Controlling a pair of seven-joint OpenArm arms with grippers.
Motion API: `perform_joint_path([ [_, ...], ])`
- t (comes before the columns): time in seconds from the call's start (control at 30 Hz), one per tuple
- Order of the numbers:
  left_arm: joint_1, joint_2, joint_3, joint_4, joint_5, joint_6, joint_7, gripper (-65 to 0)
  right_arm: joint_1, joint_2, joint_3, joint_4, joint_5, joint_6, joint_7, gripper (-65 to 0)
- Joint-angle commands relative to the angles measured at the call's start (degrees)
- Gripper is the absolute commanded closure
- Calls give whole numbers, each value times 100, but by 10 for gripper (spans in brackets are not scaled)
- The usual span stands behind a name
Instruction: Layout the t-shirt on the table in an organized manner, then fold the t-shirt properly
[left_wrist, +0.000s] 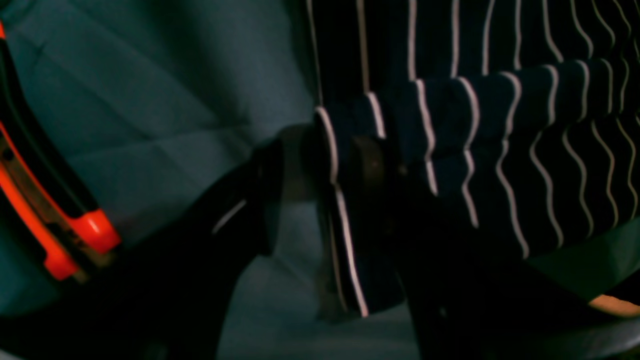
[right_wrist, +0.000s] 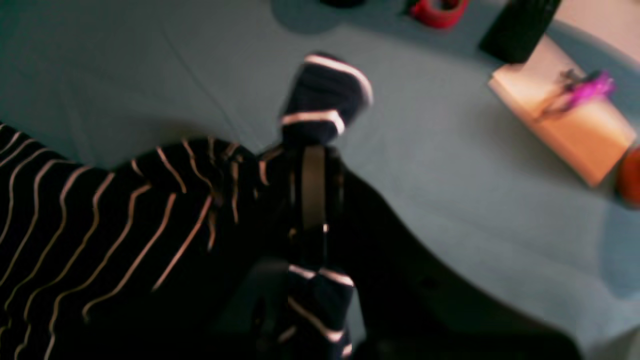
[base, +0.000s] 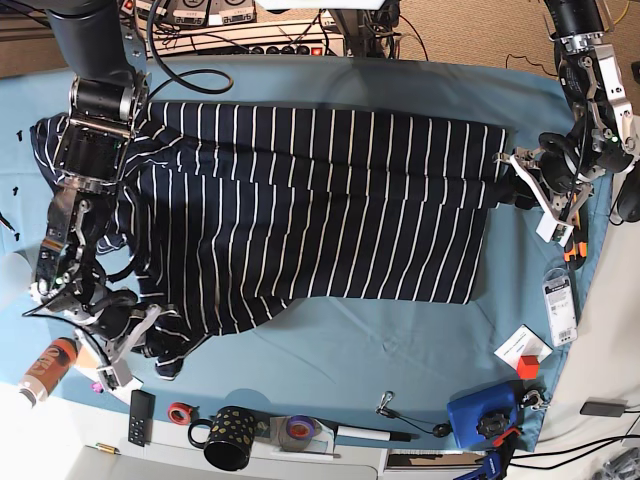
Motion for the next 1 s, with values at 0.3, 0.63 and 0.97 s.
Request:
perform_joint_path([
  [0.3, -59, -90, -28, 90, -61, -22, -94, -230, -706, 116, 11, 2194, 260, -4, -1143, 0],
  [0.63, -61, -90, -28, 90, -63, -22, -107, -230, -1849, 116, 11, 2256, 988, 103, -1447, 0],
  [0.97, -61, -92, -28, 90, -61, -22, -107, -230, -2269, 245, 15, 2264, 1878, 589, -1703, -184],
])
